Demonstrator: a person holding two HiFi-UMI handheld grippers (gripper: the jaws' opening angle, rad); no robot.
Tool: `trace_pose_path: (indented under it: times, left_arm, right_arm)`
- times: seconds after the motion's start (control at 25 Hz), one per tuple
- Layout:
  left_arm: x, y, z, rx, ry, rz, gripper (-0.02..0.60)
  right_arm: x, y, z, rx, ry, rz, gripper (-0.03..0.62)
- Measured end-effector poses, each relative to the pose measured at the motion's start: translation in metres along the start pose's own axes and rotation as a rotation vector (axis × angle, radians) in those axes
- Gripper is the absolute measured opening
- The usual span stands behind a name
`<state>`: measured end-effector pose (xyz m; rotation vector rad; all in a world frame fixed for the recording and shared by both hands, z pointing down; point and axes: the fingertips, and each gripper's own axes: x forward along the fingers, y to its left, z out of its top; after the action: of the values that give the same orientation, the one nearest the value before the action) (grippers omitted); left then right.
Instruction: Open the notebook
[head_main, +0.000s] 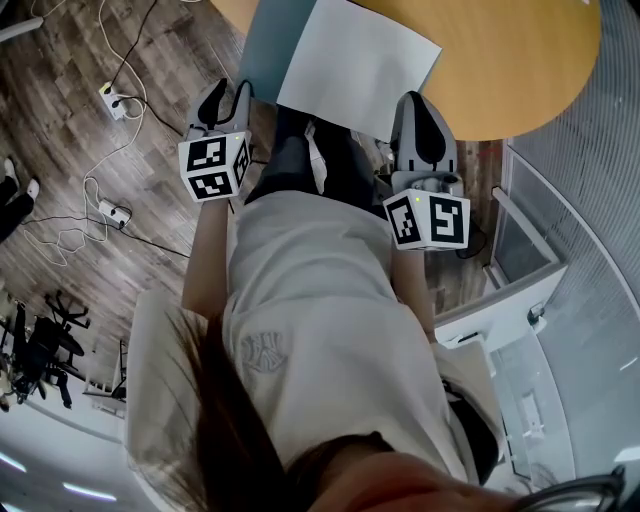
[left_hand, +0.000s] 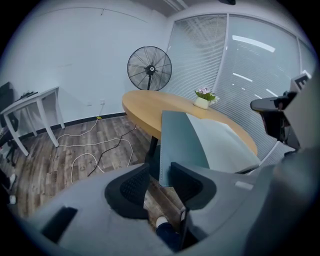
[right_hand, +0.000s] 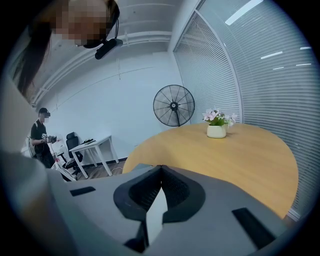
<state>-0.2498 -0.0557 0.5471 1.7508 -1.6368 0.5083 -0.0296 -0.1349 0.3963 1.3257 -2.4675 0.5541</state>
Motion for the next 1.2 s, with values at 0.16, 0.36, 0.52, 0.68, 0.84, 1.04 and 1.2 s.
trace_pose_path:
  times: [0.16,0.36,0.52,0.68,0.84,1.04,1.2]
  left_arm:
    - [-0.001,0.000,0.001,0.008,-0.002,0.004,0.144]
    - [-0.005,0.000,0.005,0.002,-0.009,0.009,0.143]
    - [-0.010,0.002,0.011,0.013,-0.027,0.019,0.103]
    - [-0.016,0.005,0.024,0.038,-0.064,0.059,0.034]
    - [-0.026,0.003,0.047,0.070,-0.131,0.093,0.018]
    - [-0.038,-0.004,0.079,0.095,-0.218,0.096,0.017]
    - [-0.050,-0.017,0.106,0.111,-0.287,0.087,0.017]
  right_arm:
    - [0.001,-0.002,0.000,0.000,-0.002,-0.002,0.002]
    - [0.001,-0.003,0.004,-0.001,-0.007,0.001,0.002]
    - [0.002,0.000,0.006,-0.003,-0.014,0.007,0.002]
    - [-0.002,0.000,0.013,-0.008,-0.029,0.011,0.002]
    - [-0.010,-0.002,0.020,-0.013,-0.045,0.010,0.002]
    - [-0.017,-0.005,0.030,-0.015,-0.075,0.006,0.002]
    - [-0.027,-0.010,0.039,-0.006,-0.101,-0.004,0.002]
